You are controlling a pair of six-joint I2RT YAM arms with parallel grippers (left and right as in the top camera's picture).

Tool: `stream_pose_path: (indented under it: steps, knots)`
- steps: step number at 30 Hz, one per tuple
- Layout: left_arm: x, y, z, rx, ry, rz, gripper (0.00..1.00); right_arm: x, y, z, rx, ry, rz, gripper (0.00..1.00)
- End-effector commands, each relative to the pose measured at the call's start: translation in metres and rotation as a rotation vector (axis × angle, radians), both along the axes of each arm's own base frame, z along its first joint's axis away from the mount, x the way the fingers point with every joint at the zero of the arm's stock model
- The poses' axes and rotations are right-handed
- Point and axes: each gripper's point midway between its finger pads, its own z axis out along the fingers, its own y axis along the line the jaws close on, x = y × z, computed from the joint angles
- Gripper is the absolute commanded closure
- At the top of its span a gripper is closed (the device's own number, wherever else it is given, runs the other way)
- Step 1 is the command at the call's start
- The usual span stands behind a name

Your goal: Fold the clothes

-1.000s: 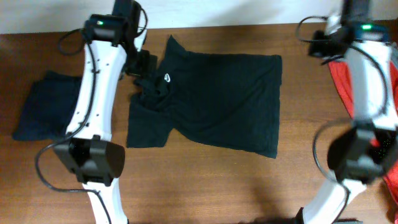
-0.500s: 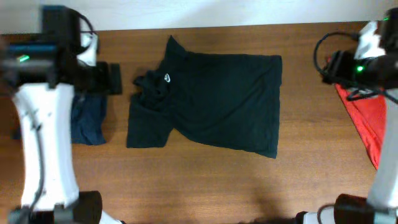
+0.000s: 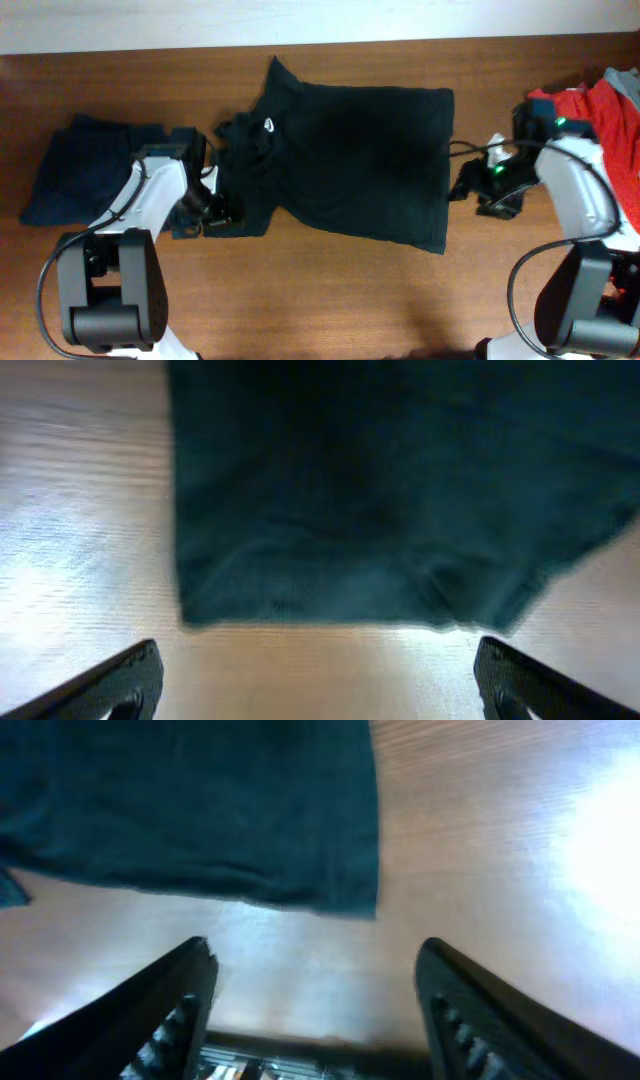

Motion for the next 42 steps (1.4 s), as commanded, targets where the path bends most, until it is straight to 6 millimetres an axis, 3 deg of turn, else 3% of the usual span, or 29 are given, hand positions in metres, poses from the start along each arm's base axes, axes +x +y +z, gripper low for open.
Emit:
stream_pose_path:
  steps: [1, 4, 6, 12, 14, 21, 27, 32, 34, 37, 38, 39, 42]
  knots:
    - [-0.003, -0.005, -0.010, -0.028, -0.030, 0.032, 0.01, -0.010, 0.025, -0.017, 0.058, 0.005, 0.031, 0.34]
    - [0.000, -0.004, -0.018, -0.024, -0.061, 0.031, 0.03, -0.010, 0.031, -0.030, 0.055, -0.008, 0.035, 0.34]
    - [0.005, -0.004, -0.022, -0.023, -0.091, 0.031, 0.11, -0.008, 0.031, -0.034, 0.053, -0.022, 0.034, 0.34]
    - [0.016, -0.004, -0.025, -0.025, -0.144, 0.031, 0.70, -0.005, 0.029, -0.034, 0.041, -0.030, 0.024, 0.33]
    - [0.008, -0.004, -0.026, -0.027, -0.111, 0.038, 0.99, -0.006, 0.027, -0.036, 0.023, -0.023, 0.017, 0.33]
    - [-0.030, -0.004, -0.024, -0.021, 0.048, 0.055, 0.99, -0.007, 0.014, -0.043, -0.049, 0.005, -0.065, 0.34]
    - [-0.057, -0.016, -0.008, -0.095, 0.146, 0.066, 1.00, -0.036, 0.019, -0.068, -0.034, 0.109, -0.157, 0.34]
    - [-0.063, -0.020, 0.006, -0.119, 0.147, 0.070, 0.99, -0.052, 0.020, -0.082, -0.035, 0.157, -0.202, 0.40]
    - [-0.061, -0.020, 0.011, -0.120, 0.126, 0.068, 0.99, -0.053, 0.021, -0.086, -0.035, 0.154, -0.219, 0.47]
    - [-0.061, -0.020, 0.017, -0.121, 0.107, 0.067, 0.99, -0.054, 0.015, -0.091, -0.068, 0.146, -0.228, 0.83]
    - [-0.062, -0.020, 0.019, -0.121, 0.107, 0.067, 0.99, -0.054, 0.007, -0.093, -0.111, 0.145, -0.230, 0.89]
    - [-0.065, -0.020, 0.020, -0.121, 0.113, 0.067, 0.99, -0.055, -0.001, -0.093, -0.156, 0.146, -0.235, 0.94]
    - [-0.073, -0.020, 0.023, -0.118, 0.146, 0.069, 0.99, -0.062, -0.030, -0.088, -0.278, 0.181, -0.261, 0.96]
